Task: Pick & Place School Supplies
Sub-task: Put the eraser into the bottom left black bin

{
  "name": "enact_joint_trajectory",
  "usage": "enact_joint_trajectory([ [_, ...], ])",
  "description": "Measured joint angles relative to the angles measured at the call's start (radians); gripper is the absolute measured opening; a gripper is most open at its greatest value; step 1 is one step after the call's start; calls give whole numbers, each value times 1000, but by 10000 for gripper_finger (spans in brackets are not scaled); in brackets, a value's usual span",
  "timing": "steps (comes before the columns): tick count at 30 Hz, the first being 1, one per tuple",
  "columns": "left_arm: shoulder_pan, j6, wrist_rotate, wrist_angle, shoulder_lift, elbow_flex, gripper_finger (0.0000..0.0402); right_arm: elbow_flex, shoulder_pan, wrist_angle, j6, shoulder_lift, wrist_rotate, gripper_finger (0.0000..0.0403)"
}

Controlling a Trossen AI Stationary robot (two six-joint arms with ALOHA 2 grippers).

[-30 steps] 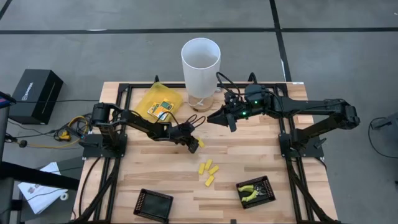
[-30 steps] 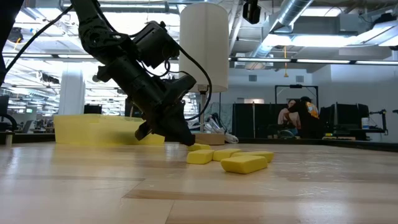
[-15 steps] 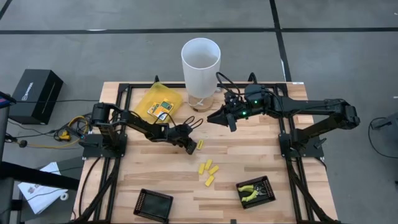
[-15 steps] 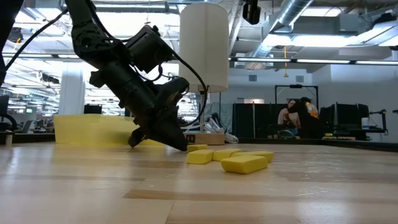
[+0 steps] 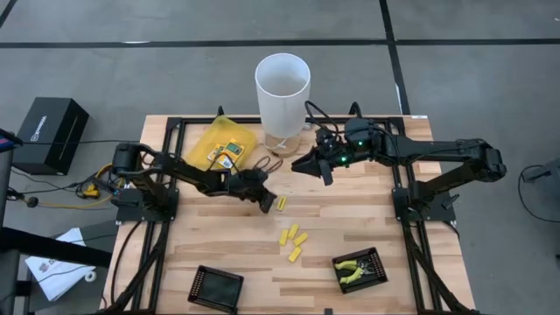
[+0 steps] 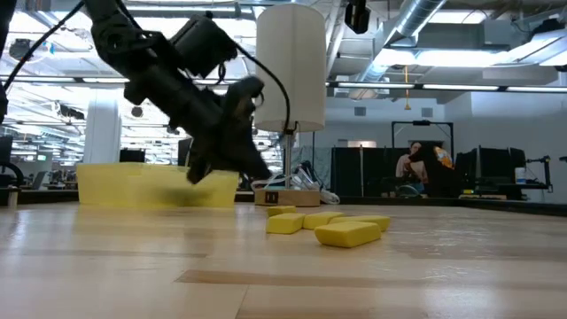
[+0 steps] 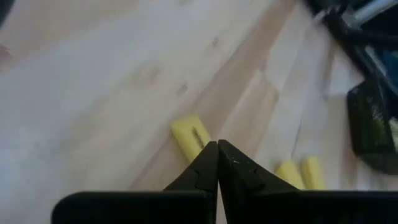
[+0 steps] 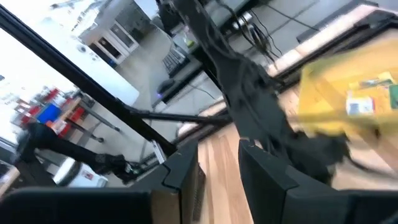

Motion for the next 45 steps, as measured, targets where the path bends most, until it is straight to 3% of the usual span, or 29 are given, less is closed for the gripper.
enact_joint_trajectory([
  [6, 24, 26, 0, 8, -86, -3, 0, -3, 74, -305, -61, 54, 193, 83],
  [10, 24, 69, -6, -1, -140, -5, 0, -13, 111, -333, -94, 128, 265, 68],
  [17, 37, 80, -81, -65, -275, -3, 0, -113, 117, -113, 17, 294, 291, 62],
  [20, 56, 105, -97, -141, -344, -2, 0, -127, 114, -56, 37, 343, 316, 35],
  [23, 86, 132, -105, -224, -415, -1, 0, -128, 107, -21, 38, 364, 315, 6],
  [29, 155, 194, -111, -357, -566, -2, 0, -137, 123, -48, 57, 412, 312, 2],
  [35, 228, 218, -111, -449, -681, -3, 0, -145, 164, 56, 129, 511, 286, 0],
  [45, 249, 229, -111, -489, -713, -1, 0, -143, 157, 144, 154, 570, 261, 0],
])
